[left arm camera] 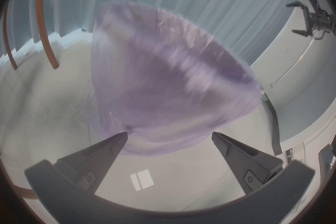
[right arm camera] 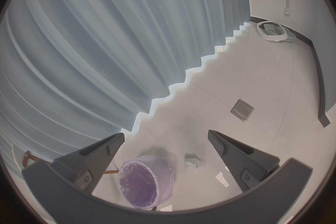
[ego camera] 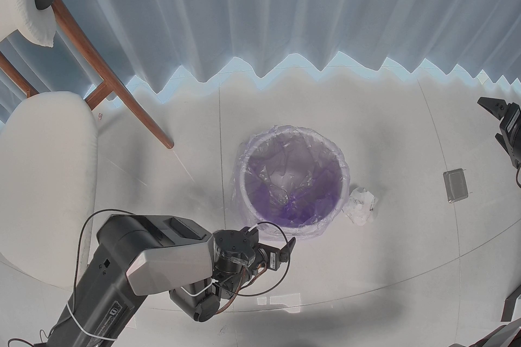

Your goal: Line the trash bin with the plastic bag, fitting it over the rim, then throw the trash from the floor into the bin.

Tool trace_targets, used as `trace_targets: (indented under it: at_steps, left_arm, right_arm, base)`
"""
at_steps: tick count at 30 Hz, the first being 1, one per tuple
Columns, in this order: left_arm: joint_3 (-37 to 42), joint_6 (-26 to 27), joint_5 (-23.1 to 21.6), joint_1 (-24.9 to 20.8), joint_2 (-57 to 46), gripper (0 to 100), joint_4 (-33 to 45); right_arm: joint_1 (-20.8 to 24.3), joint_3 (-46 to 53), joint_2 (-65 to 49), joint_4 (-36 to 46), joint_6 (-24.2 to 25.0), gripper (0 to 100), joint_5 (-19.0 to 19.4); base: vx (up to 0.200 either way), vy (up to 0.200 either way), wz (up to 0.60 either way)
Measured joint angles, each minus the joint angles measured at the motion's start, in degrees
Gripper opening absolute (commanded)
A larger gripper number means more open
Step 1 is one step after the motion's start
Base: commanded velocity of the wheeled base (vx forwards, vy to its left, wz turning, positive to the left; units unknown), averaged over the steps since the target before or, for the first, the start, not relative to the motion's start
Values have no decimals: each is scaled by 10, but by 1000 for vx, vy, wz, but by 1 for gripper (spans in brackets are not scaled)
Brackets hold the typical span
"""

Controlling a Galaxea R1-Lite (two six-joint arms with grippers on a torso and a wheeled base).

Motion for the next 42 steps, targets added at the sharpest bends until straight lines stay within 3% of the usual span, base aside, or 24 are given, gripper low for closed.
trace_targets:
  at_steps: [5, 16, 20, 24, 28, 34, 42]
  left_arm:
    - [-28, -2, -2, 12, 13, 100, 102]
    - [-109, -29, -4, 20, -10, 100, 437]
    - [-134, -46, -4, 20, -21, 100, 488]
    - [-134, -54, -4, 21, -34, 100, 458]
    - [-89, -60, -11, 21, -58, 100, 353]
    - [55, -99, -38, 19, -145, 100, 174]
    - [203, -182, -78, 29, -342, 100, 107]
  right_arm:
    - [0, 5, 0, 1, 0, 100, 0]
    - [1, 7, 3, 0, -1, 100, 0]
    - [1, 7, 4, 1, -1, 100, 0]
    - [2, 10, 4, 8, -1, 100, 0]
    - [6, 19, 5, 27, -15, 100, 0]
    - [16, 60, 25, 41, -65, 100, 7]
    - [48, 134, 108, -42, -113, 100, 16]
  base:
    - [0, 0, 0]
    - [0, 0, 0]
    - [0, 0, 0]
    - [0, 0, 0]
    - [0, 0, 0]
    - [0, 0, 0]
    - [0, 0, 0]
